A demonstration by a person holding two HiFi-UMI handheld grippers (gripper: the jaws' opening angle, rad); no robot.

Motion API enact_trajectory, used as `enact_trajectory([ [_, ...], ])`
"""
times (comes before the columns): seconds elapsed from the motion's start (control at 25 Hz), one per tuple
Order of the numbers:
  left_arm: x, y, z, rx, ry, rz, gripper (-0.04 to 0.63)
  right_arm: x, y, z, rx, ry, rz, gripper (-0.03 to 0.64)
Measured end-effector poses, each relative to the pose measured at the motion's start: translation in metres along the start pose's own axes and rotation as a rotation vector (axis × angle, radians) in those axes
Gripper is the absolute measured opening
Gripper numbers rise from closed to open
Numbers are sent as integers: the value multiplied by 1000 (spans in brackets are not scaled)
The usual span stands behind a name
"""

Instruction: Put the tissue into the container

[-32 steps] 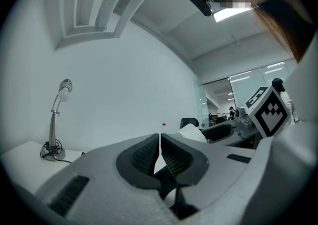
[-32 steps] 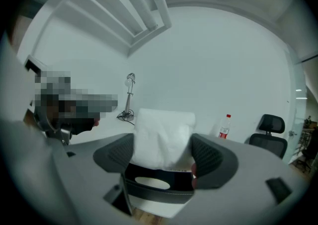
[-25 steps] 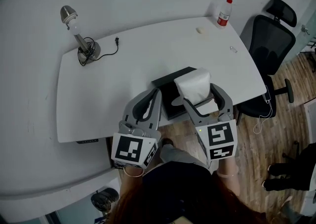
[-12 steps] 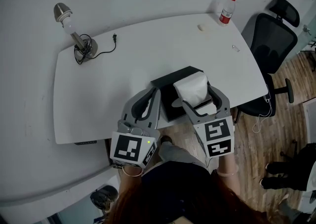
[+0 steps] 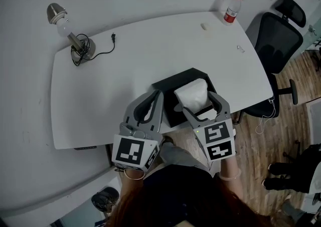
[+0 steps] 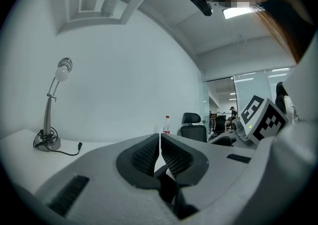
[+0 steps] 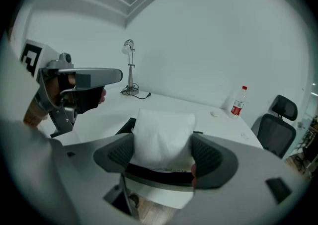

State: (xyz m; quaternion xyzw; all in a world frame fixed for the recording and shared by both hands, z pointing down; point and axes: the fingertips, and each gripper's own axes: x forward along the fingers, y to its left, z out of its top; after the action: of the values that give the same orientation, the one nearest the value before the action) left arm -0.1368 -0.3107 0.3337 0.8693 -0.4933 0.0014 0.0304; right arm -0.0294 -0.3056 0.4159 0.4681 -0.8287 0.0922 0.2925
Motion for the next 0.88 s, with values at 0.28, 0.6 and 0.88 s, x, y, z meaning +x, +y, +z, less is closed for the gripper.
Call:
enact_trajectory([
  [0.28, 7, 5, -7, -14, 12, -5, 32, 10, -1, -11, 28, 59, 12, 382],
  [0.6, 15, 8, -14, -29, 22, -14, 32, 19, -1, -21, 42, 126, 26, 382],
  [0.88, 20, 13, -19, -43, 31, -16, 32, 28, -1, -28, 38, 189, 39, 382],
])
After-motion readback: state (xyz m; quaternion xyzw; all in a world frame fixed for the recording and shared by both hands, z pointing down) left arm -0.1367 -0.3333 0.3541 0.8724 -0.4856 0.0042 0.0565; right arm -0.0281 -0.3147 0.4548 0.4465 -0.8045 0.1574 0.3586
